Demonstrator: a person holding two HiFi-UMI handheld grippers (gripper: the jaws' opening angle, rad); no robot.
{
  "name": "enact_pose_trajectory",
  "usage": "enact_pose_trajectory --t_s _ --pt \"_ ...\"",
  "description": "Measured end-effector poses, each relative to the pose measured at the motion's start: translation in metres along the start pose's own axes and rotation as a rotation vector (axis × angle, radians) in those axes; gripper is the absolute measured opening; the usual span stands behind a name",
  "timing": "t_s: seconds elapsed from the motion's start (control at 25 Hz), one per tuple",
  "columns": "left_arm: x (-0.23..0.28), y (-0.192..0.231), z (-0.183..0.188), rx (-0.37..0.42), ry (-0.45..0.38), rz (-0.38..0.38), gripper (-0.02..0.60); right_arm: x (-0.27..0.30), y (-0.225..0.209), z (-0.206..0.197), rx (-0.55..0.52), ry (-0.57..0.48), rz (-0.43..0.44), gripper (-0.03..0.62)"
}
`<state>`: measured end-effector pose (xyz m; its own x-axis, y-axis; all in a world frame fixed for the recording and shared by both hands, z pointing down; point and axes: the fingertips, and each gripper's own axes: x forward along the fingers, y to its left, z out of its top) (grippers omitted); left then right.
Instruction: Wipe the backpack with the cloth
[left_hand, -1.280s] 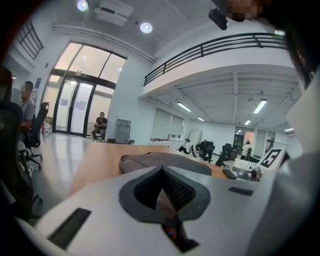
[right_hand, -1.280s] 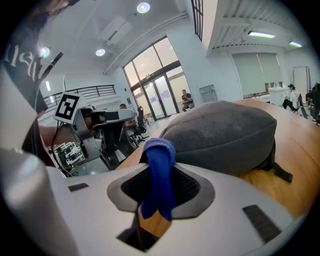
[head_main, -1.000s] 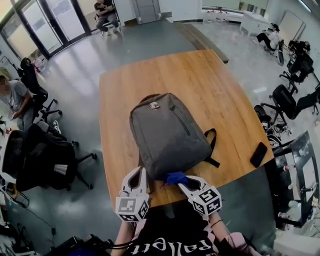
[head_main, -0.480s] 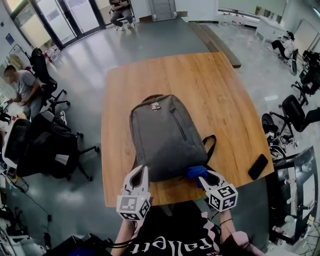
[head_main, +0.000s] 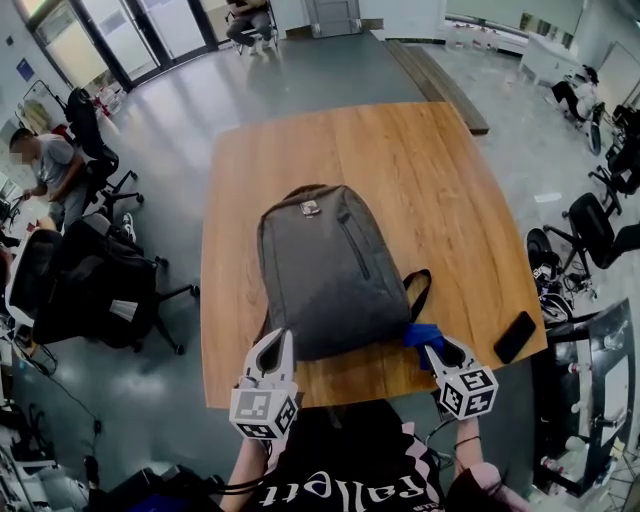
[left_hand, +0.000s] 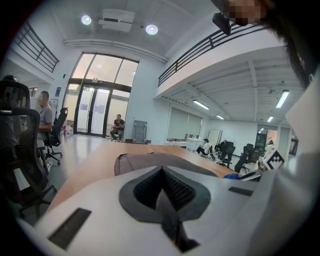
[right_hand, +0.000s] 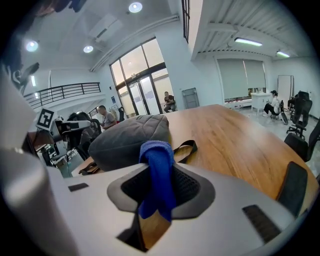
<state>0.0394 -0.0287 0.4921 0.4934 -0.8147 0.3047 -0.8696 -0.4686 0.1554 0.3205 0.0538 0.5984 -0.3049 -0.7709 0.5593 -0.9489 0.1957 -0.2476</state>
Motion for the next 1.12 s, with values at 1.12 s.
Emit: enact_pose_trajectory --t_s 1.12 --pt "0.012 0.077 0.01 -0.057 0.013 0.066 -0.002 0.097 -0.032 0.083 -0.202 0.088 -0.012 0.117"
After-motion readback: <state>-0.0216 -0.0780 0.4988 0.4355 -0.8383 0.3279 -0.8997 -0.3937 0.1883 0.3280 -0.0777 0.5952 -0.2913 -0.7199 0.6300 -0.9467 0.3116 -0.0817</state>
